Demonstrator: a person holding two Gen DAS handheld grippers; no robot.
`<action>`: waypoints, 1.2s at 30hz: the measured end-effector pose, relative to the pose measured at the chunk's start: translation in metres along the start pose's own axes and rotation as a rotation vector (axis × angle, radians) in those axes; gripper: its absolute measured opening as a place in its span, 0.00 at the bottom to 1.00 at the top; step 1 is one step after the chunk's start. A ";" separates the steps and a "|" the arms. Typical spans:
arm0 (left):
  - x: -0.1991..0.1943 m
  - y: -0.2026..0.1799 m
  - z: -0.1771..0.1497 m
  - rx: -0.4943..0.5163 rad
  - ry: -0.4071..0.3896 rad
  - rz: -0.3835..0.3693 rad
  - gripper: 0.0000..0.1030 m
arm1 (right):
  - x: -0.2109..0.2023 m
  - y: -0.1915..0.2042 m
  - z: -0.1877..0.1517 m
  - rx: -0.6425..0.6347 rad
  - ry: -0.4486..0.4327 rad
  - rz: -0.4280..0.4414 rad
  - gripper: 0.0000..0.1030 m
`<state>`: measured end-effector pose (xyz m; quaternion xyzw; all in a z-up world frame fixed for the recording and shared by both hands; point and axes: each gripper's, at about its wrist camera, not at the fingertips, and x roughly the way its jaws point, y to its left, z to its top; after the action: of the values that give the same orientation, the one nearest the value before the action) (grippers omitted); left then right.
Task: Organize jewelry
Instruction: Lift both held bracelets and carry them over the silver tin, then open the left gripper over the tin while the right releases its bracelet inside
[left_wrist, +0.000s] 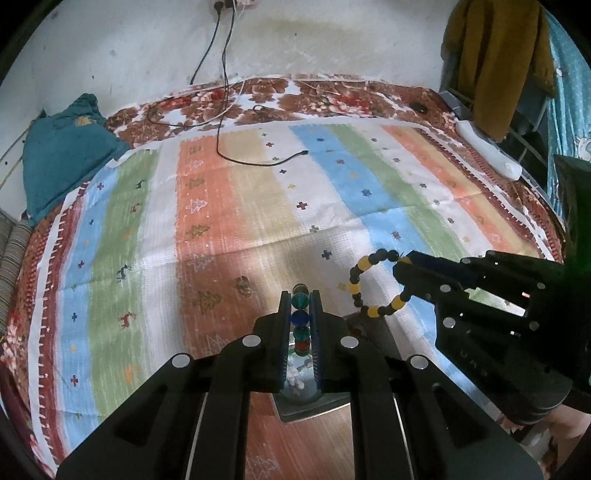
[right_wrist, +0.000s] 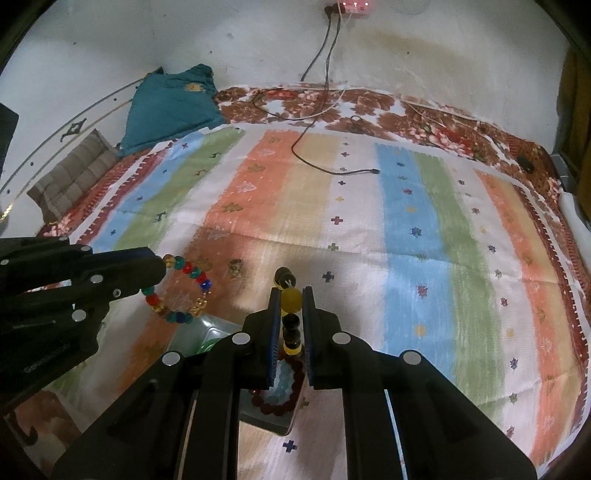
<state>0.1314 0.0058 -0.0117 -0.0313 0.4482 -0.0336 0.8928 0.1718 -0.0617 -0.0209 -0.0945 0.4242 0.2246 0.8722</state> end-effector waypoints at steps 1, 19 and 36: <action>-0.001 -0.001 -0.001 -0.001 -0.002 -0.003 0.09 | -0.001 0.001 -0.001 -0.001 0.001 0.003 0.12; -0.011 -0.004 -0.022 -0.010 -0.001 -0.006 0.09 | -0.013 0.009 -0.023 -0.011 0.014 0.028 0.12; -0.012 0.003 -0.026 -0.050 0.001 0.021 0.15 | -0.012 0.000 -0.027 0.047 0.034 0.006 0.14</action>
<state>0.1041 0.0090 -0.0179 -0.0487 0.4498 -0.0131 0.8917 0.1463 -0.0753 -0.0281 -0.0764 0.4444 0.2154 0.8662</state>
